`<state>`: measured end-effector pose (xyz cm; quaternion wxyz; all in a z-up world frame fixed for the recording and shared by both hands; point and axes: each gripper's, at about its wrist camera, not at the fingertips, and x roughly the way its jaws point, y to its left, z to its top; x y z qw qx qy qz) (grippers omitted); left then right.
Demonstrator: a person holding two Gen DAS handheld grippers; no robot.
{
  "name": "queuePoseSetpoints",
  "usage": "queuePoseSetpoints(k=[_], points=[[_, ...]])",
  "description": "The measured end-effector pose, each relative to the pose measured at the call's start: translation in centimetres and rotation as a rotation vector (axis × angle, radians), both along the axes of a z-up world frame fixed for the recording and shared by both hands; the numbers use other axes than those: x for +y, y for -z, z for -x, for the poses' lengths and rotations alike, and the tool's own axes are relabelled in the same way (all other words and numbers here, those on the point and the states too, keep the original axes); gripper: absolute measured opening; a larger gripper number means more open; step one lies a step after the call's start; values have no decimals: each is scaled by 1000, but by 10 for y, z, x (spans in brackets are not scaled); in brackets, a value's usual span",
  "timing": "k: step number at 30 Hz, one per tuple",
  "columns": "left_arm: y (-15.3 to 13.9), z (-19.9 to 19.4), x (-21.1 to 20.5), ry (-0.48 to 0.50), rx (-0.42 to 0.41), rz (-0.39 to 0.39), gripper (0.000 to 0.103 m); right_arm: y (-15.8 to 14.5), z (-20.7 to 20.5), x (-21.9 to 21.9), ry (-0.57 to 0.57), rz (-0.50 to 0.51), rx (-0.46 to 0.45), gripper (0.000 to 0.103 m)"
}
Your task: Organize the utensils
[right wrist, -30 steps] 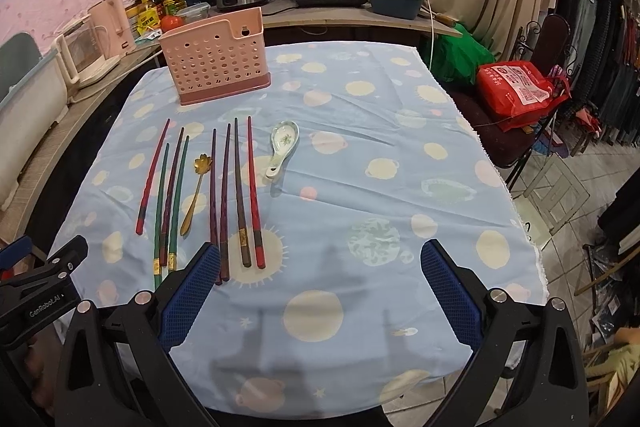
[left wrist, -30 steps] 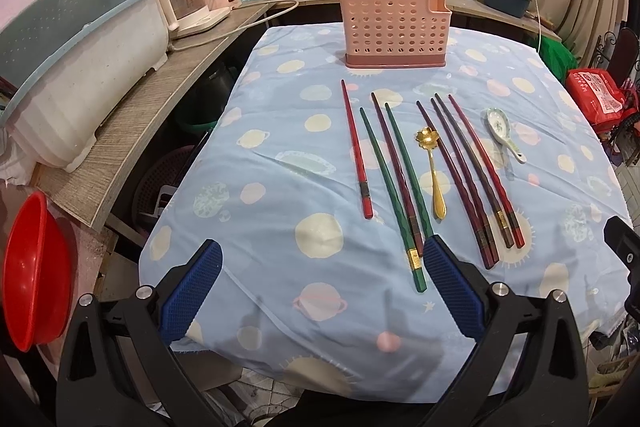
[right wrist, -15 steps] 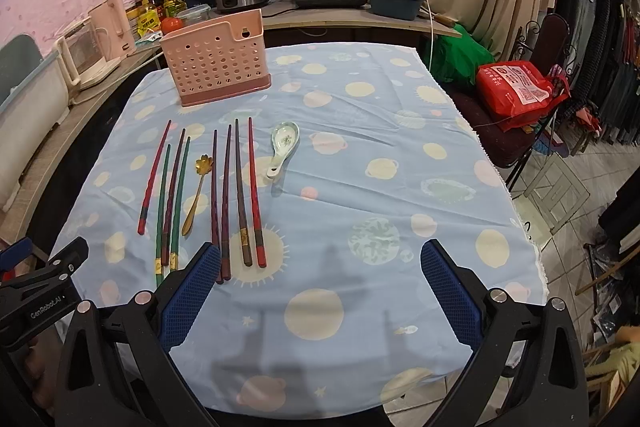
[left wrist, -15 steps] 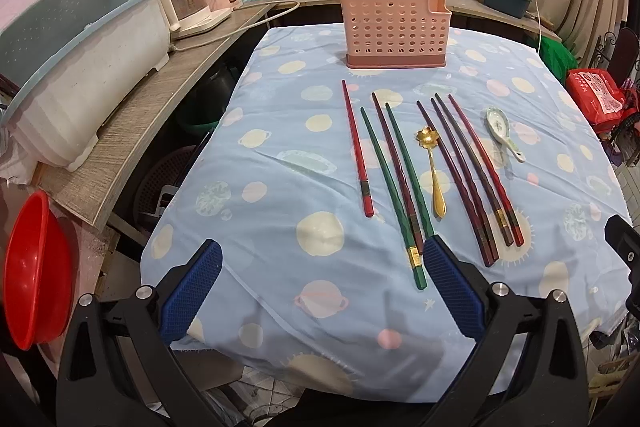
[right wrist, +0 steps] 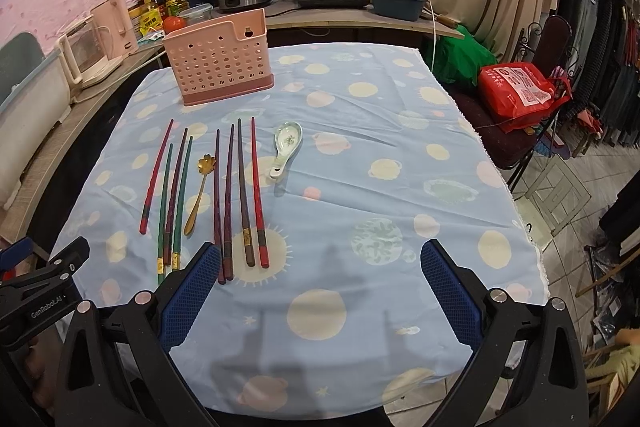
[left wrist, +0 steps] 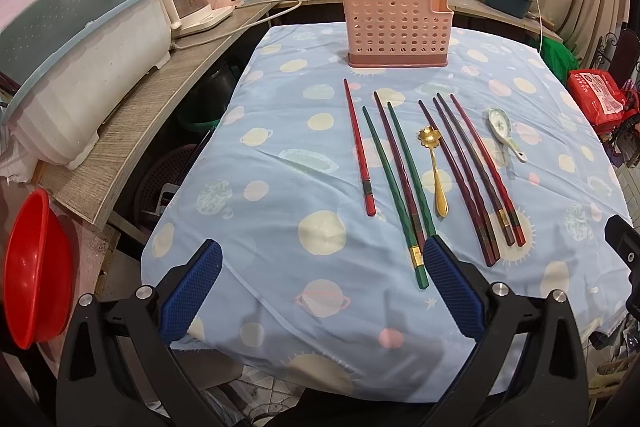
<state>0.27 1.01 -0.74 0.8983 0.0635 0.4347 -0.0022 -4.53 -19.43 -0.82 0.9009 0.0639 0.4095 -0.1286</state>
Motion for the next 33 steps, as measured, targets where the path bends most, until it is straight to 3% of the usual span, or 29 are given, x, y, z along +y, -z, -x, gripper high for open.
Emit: queuePoseSetpoints(k=[16, 26, 33], points=[[2, -2, 5, 0, 13, 5, 96, 2, -5, -1, -4, -12, 8, 96], [27, -34, 19, -47, 87, 19, 96, 14, -24, -14, 15, -27, 38, 96], [48, -60, 11, -24, 123, 41, 96, 26, -43, -19, 15, -34, 64, 96]])
